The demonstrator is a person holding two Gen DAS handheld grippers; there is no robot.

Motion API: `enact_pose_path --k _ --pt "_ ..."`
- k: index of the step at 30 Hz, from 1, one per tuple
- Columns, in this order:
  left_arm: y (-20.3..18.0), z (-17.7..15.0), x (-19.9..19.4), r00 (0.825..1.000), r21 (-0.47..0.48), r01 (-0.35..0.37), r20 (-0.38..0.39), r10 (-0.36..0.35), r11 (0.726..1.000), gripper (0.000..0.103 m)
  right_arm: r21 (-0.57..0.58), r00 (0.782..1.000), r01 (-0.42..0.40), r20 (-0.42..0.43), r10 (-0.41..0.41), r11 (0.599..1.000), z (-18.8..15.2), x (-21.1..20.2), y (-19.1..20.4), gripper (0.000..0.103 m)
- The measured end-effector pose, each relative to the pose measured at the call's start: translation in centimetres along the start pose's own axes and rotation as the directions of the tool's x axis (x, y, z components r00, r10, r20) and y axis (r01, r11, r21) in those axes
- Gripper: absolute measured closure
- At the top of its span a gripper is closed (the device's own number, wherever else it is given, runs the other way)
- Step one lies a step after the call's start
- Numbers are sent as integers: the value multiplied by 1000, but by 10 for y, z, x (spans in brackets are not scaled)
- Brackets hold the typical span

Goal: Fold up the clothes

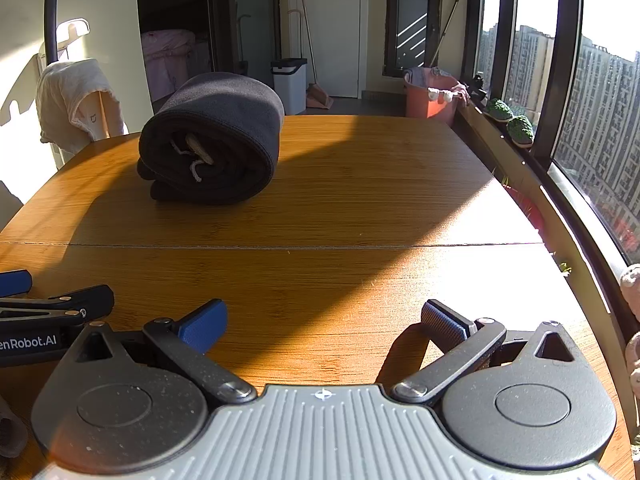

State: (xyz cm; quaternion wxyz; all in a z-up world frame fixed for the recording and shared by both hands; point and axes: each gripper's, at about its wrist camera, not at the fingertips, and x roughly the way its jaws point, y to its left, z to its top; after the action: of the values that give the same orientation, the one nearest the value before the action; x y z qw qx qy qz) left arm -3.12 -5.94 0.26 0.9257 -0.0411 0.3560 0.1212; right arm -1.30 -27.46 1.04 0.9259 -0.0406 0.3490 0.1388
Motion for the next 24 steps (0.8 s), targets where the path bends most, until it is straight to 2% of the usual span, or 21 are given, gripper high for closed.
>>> enact_pose_path --k 24 --pt "-1 0 1 1000 -1 -4 1 4 1000 0 -7 1000 -1 -3 1 1000 1 1 1 0"
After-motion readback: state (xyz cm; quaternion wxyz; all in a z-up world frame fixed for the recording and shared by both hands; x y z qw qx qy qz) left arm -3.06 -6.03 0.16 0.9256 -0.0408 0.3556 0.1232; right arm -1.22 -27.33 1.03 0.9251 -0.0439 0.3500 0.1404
